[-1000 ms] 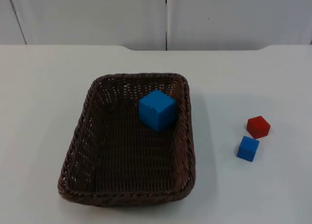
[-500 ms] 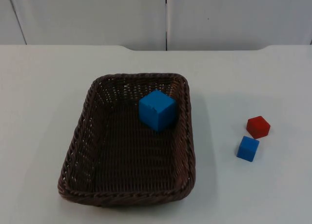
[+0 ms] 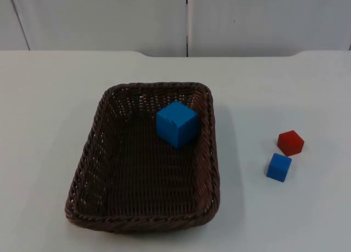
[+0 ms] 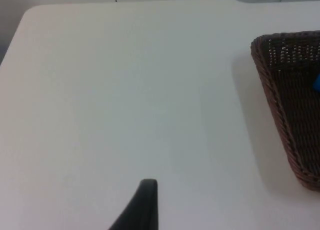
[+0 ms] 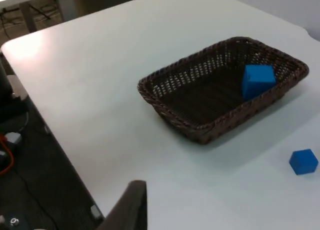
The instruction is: Pick up the basket with the left hand and place the largest block into the basket with the right hand.
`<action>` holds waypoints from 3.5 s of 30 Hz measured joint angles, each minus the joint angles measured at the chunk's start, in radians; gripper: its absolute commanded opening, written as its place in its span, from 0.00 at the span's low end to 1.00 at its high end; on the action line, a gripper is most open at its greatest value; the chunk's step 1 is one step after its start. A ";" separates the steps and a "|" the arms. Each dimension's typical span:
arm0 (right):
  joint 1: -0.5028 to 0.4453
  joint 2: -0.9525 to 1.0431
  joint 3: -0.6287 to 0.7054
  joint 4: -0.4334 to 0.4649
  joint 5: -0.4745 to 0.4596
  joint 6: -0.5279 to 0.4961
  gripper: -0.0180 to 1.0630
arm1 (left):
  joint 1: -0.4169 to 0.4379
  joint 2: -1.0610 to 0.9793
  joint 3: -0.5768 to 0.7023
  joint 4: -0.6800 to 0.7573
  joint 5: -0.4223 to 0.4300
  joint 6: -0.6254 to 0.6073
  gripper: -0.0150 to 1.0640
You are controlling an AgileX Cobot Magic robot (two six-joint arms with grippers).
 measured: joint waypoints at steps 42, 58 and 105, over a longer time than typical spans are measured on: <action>0.000 0.000 0.032 -0.024 0.057 0.002 0.99 | 0.000 0.000 0.006 0.000 -0.010 -0.002 0.93; 0.000 0.000 0.032 -0.024 0.057 0.002 0.99 | 0.000 0.000 0.006 0.000 -0.010 0.016 0.99; -0.091 0.000 0.032 -0.013 0.057 0.002 0.99 | 0.116 0.000 0.006 0.000 -0.010 0.016 0.99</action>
